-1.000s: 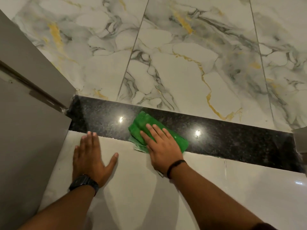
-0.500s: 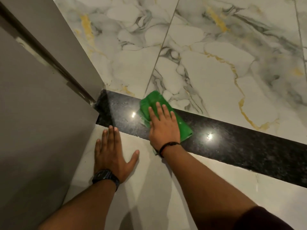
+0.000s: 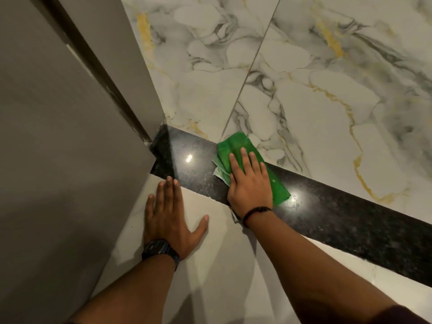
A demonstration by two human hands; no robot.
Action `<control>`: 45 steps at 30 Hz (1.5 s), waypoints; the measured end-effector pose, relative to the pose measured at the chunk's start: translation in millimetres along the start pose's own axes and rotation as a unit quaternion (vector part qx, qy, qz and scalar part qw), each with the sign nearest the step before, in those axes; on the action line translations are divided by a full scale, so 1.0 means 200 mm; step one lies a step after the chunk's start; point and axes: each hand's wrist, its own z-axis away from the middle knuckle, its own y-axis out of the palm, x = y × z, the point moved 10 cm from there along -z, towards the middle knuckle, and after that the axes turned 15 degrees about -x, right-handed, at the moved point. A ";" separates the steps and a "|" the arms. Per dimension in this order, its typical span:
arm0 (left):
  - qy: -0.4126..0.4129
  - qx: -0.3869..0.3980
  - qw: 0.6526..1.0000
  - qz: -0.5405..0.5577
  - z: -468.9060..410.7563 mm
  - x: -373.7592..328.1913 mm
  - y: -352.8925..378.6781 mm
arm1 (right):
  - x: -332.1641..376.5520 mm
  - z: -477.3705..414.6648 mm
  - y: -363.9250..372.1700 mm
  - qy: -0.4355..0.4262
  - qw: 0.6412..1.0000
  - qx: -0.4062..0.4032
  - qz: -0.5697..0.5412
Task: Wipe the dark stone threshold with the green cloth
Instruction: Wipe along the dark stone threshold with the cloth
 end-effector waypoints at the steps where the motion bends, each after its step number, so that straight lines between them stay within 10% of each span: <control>1: -0.001 0.003 1.000 0.000 0.00 0.00 0.00 | 0.08 -0.05 0.03 -0.011 1.000 0.006 -0.004; 10: -0.021 0.006 1.000 -0.003 0.00 0.04 0.01 | 0.33 0.09 0.03 -0.264 0.959 0.056 -0.084; 19: -0.041 0.001 0.999 0.007 -0.01 0.04 0.01 | 0.29 -0.16 0.07 -0.105 0.994 0.005 -0.041; 28: -0.044 0.008 0.999 -0.005 -0.01 0.05 -0.01 | 0.57 -0.04 0.11 -0.291 0.950 0.068 -0.088; 37: -0.042 -0.010 0.999 -0.004 -0.02 0.05 -0.01 | 0.22 -0.06 0.03 -0.111 0.993 -0.004 -0.050; 45: -0.042 -0.029 0.999 -0.006 -0.02 0.06 0.00 | 0.05 0.25 -0.06 -0.208 0.974 0.018 -0.088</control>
